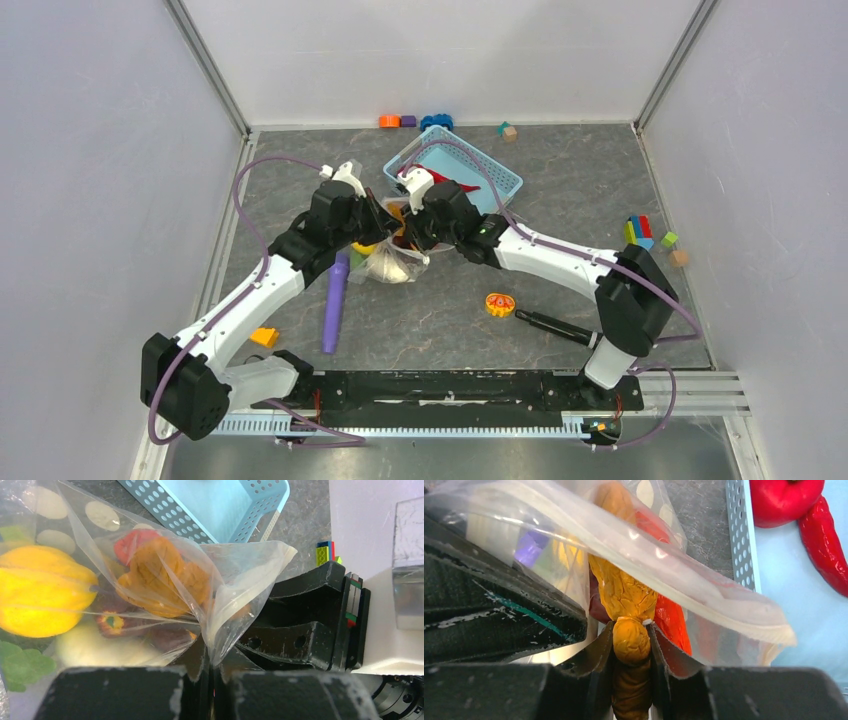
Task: Place the food in the zip-top bag and seal the zipper
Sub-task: Place the fake vegetable in the zipper food storage bag.
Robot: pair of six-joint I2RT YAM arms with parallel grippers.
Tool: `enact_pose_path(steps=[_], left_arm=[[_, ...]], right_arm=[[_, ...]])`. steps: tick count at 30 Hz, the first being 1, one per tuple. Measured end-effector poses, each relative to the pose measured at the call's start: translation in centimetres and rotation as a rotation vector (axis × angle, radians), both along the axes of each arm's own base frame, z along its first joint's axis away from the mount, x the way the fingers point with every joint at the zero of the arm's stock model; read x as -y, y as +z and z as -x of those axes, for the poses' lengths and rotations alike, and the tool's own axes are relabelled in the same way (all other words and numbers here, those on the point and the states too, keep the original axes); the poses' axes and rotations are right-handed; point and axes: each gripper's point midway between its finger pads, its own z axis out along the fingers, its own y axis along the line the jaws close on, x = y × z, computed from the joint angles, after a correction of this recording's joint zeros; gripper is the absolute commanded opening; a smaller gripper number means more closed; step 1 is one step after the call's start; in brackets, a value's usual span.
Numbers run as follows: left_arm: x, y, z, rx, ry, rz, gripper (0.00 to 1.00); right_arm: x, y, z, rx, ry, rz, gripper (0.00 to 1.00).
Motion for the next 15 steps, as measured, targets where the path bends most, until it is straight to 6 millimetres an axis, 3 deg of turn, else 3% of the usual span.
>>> enact_pose_path(steps=[5, 8, 11, 15], left_arm=[[0.0, 0.2, -0.2, 0.012, 0.004, 0.004, 0.02], [-0.4, -0.1, -0.3, 0.006, 0.029, -0.015, 0.02], [-1.0, -0.5, -0.5, -0.002, 0.057, -0.038, 0.02], [-1.3, -0.5, -0.7, 0.001, 0.079, -0.044, 0.02]], right_arm=[[-0.1, 0.9, 0.1, 0.026, 0.005, -0.043, 0.61], [0.2, 2.2, 0.6, 0.068, 0.056, -0.047, 0.81], [0.4, 4.7, 1.2, 0.133, 0.132, -0.068, 0.98], [0.7, 8.5, 2.4, 0.217, 0.231, -0.116, 0.98]])
